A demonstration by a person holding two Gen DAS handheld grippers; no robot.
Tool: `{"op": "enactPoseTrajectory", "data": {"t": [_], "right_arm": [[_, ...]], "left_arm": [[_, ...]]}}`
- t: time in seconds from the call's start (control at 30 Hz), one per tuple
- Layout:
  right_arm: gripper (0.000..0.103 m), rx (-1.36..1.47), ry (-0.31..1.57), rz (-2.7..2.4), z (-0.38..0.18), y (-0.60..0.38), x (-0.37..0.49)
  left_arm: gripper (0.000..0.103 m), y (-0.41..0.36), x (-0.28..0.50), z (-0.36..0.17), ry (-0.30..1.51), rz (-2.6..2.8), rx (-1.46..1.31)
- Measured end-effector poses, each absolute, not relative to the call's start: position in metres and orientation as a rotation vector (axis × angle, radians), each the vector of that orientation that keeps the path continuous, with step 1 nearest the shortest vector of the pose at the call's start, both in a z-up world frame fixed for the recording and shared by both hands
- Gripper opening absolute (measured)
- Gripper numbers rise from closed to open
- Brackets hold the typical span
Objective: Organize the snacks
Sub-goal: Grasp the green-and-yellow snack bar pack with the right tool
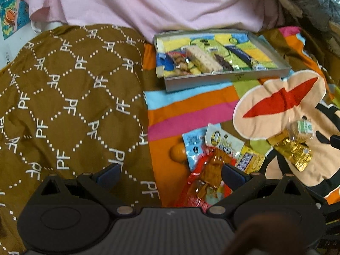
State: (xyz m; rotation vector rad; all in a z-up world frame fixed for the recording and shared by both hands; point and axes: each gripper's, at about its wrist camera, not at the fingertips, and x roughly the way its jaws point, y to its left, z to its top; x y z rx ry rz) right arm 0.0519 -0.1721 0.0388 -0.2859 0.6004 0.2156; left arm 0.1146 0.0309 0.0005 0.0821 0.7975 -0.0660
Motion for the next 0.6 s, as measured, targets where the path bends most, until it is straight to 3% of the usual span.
{"op": "enactPoseTrajectory", "data": {"t": [0.6], "right_arm": [[0.102, -0.426, 0.779, 0.395, 0.014, -0.163, 0.080]], "left_arm": [[0.103, 0.027, 0.133, -0.027, 0.950, -0.109, 0.109]]}}
